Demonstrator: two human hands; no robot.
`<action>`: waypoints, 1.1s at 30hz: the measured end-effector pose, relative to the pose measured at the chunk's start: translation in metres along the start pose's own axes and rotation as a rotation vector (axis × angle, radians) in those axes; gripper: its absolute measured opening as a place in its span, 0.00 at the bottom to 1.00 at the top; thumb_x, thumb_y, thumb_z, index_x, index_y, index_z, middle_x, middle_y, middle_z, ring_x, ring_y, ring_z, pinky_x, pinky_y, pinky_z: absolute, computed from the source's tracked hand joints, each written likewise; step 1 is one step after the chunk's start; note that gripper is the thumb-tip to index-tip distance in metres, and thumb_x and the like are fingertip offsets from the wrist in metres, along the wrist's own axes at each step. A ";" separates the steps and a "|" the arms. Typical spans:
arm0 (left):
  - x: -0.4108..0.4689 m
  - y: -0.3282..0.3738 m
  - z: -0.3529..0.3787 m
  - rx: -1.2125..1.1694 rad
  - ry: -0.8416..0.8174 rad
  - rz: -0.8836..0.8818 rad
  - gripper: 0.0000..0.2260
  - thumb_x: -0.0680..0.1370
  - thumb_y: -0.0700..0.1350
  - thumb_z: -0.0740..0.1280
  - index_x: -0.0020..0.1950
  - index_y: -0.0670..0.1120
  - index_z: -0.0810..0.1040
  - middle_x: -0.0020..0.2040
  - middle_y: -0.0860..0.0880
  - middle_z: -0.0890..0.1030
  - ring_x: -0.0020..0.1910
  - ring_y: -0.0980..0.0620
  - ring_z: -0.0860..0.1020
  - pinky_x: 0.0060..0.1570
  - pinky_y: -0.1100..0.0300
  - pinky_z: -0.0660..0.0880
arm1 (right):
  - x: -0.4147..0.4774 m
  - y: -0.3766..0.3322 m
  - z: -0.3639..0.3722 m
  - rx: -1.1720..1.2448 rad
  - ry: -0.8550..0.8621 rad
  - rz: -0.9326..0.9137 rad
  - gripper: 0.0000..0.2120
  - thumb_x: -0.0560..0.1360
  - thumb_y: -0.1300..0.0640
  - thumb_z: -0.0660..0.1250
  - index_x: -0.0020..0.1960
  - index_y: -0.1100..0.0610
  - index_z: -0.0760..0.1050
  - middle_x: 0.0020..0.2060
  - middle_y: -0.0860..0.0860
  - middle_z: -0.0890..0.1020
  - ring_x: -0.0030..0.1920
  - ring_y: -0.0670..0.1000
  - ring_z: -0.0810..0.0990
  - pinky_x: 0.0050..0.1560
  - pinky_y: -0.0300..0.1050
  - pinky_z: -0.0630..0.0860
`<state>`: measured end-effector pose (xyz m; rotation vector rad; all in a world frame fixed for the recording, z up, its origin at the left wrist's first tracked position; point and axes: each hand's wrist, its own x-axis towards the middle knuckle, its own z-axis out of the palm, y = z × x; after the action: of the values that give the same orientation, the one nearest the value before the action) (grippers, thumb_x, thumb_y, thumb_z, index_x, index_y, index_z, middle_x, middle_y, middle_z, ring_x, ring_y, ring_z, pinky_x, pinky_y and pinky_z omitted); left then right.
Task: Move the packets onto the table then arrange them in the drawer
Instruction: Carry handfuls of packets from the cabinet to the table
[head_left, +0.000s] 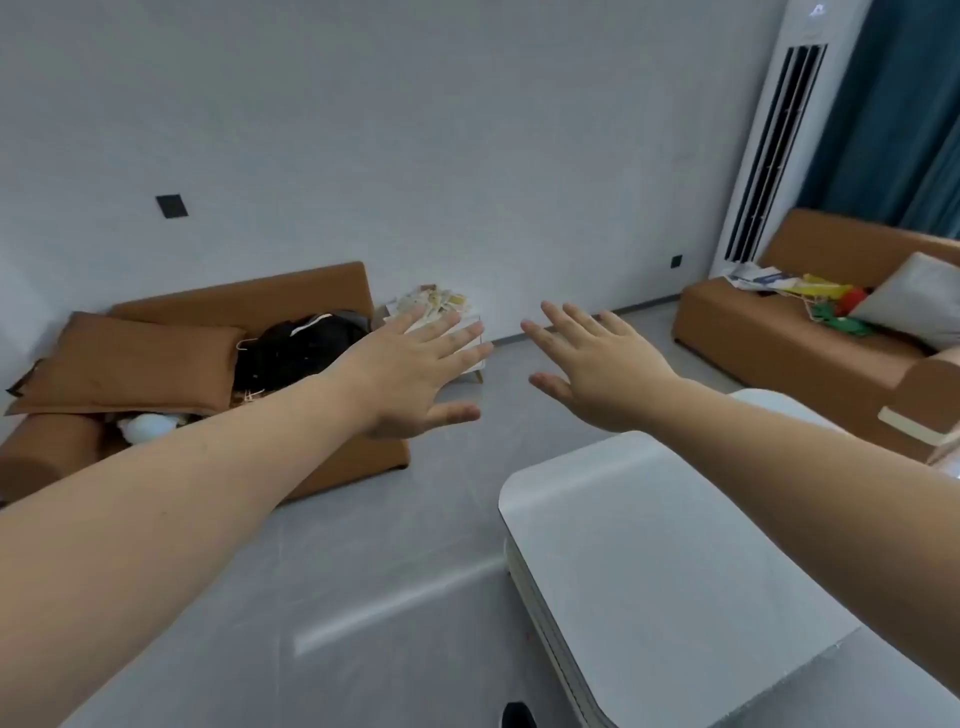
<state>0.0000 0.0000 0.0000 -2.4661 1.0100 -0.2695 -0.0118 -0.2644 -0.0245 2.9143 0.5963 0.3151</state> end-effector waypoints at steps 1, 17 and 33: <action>0.011 -0.009 0.011 0.008 -0.032 0.003 0.40 0.74 0.72 0.30 0.82 0.54 0.39 0.82 0.52 0.41 0.81 0.49 0.42 0.79 0.45 0.45 | 0.015 0.004 0.009 -0.004 -0.021 -0.004 0.34 0.81 0.33 0.37 0.83 0.46 0.37 0.83 0.51 0.42 0.82 0.54 0.45 0.80 0.58 0.49; 0.257 -0.216 0.161 -0.197 -0.040 -0.126 0.37 0.77 0.70 0.37 0.83 0.54 0.45 0.82 0.52 0.42 0.81 0.53 0.43 0.79 0.51 0.42 | 0.321 0.118 0.128 0.150 -0.076 0.054 0.34 0.81 0.34 0.38 0.83 0.46 0.39 0.83 0.52 0.43 0.82 0.53 0.45 0.80 0.57 0.50; 0.453 -0.446 0.404 -0.579 -0.133 -0.158 0.37 0.77 0.68 0.39 0.83 0.51 0.49 0.83 0.52 0.46 0.81 0.54 0.46 0.79 0.54 0.47 | 0.681 0.144 0.275 0.235 -0.235 0.167 0.32 0.83 0.35 0.41 0.83 0.46 0.41 0.83 0.52 0.46 0.82 0.54 0.48 0.80 0.55 0.52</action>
<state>0.7343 0.0975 -0.1351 -3.0378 0.9327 0.1660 0.7184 -0.1504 -0.1447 3.1687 0.3769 -0.0877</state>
